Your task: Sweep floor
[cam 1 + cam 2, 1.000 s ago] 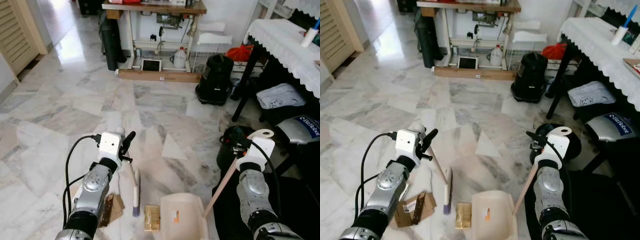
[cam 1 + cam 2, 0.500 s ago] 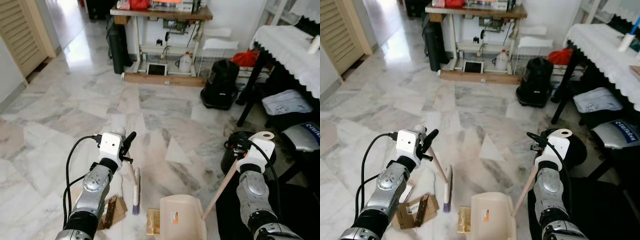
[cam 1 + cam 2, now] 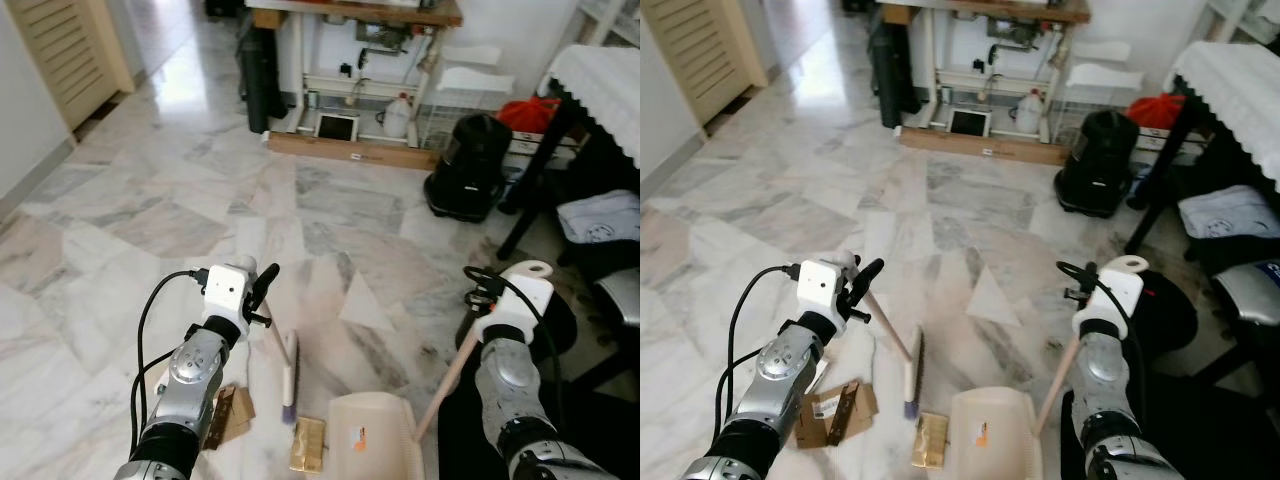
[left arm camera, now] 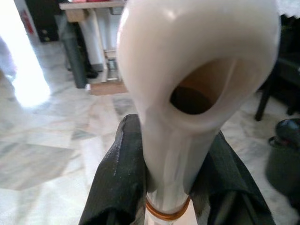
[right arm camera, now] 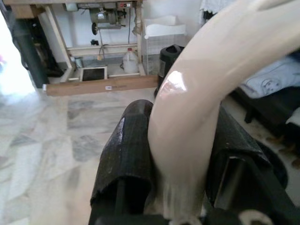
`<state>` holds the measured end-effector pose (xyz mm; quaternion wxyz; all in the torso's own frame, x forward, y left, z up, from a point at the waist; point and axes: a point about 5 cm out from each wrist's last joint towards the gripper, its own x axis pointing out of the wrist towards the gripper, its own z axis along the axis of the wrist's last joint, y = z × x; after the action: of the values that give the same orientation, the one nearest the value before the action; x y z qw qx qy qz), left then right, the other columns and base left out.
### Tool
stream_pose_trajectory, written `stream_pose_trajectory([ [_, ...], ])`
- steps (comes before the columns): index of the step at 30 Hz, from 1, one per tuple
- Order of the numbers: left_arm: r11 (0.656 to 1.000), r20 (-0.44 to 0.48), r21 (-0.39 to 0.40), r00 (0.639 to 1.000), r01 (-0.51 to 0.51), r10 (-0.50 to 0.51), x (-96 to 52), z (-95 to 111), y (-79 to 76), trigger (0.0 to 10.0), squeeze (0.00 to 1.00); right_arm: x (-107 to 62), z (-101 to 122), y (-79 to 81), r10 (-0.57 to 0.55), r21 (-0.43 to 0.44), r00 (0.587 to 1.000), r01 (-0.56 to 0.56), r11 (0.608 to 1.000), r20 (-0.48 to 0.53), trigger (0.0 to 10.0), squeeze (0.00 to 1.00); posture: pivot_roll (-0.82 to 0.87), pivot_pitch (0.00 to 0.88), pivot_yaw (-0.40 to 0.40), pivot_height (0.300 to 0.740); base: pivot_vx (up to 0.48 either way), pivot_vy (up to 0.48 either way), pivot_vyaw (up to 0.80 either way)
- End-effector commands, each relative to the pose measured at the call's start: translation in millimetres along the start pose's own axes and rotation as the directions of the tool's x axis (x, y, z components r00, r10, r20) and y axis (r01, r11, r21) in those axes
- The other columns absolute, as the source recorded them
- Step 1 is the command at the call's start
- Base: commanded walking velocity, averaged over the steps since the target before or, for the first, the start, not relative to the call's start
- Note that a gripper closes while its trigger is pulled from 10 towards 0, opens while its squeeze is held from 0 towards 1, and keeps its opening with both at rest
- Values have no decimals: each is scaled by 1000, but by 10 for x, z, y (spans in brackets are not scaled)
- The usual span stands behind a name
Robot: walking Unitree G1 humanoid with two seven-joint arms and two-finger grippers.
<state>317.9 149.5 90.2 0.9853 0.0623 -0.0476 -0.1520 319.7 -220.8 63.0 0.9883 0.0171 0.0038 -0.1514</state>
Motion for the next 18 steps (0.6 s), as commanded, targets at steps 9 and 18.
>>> stream_pose_trajectory([
  [9, 998, 35, 36, 998, 52, -53, 8, 107, -24, 10000, 0, -2, -59, -72, -51, -2, 998, 51, 999, -47, 10000, 0, 22, 0, -6, 740, 0, 0, 0],
  [18, 993, 14, 53, 994, 107, -107, -72, 135, 27, 10000, 0, -36, -128, -185, -156, -70, 984, 151, 986, -80, 10000, 0, 54, 0, 18, 740, 0, 0, 0],
])
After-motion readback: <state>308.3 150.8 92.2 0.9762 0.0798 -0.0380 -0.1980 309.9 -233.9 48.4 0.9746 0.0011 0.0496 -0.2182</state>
